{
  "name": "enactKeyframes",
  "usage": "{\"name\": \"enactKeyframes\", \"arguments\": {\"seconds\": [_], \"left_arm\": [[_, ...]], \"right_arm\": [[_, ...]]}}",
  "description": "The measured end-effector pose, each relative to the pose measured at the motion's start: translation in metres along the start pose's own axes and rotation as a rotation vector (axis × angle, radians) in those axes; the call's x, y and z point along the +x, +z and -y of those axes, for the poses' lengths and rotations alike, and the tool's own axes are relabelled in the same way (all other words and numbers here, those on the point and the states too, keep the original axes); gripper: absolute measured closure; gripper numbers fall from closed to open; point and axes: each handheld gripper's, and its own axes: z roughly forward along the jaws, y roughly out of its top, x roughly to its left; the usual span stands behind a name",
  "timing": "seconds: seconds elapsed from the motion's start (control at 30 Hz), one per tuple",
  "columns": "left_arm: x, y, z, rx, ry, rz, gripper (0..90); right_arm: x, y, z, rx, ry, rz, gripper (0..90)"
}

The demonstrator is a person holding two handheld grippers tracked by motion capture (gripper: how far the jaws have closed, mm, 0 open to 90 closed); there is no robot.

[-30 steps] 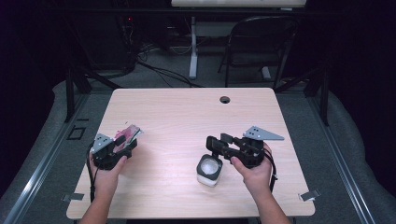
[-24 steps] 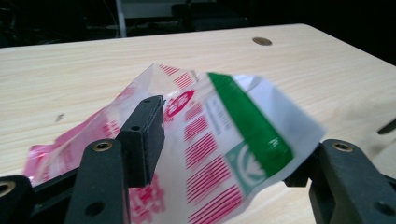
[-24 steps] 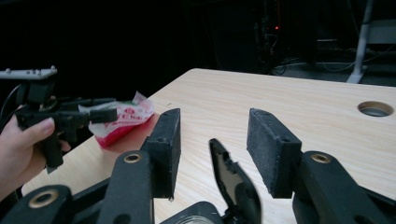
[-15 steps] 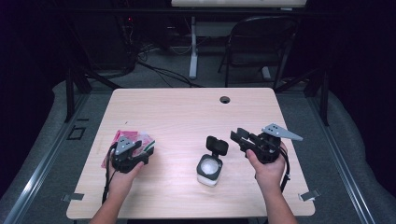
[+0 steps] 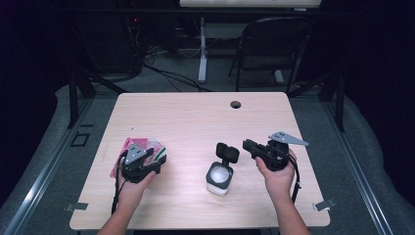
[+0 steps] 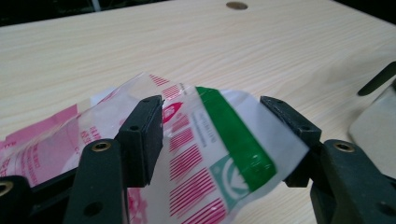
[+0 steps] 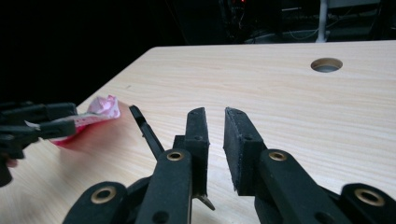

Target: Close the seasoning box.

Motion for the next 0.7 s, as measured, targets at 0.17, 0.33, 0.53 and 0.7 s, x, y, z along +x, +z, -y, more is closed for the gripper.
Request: {"name": "enactKeyframes", "arguments": {"seconds": [0.17, 0.33, 0.53, 0.7], "left_arm": [[-0.007, 0.002, -0.001, 0.006, 0.037, -0.007, 42.1], [-0.008, -0.001, -0.004, -0.013, 0.03, 0.006, 42.1], [-0.007, -0.005, -0.008, -0.03, 0.022, 0.006, 42.3], [-0.007, -0.008, -0.011, -0.036, 0.025, 0.003, 42.3]], "right_arm": [[0.001, 0.005, 0.004, 0.023, -0.005, -0.004, 79.3], [0.002, 0.005, 0.004, 0.024, -0.007, -0.02, 78.6], [0.007, 0.006, 0.003, 0.018, -0.018, -0.031, 79.1], [0.01, 0.005, 0.002, 0.017, -0.024, -0.041, 79.3]]}}
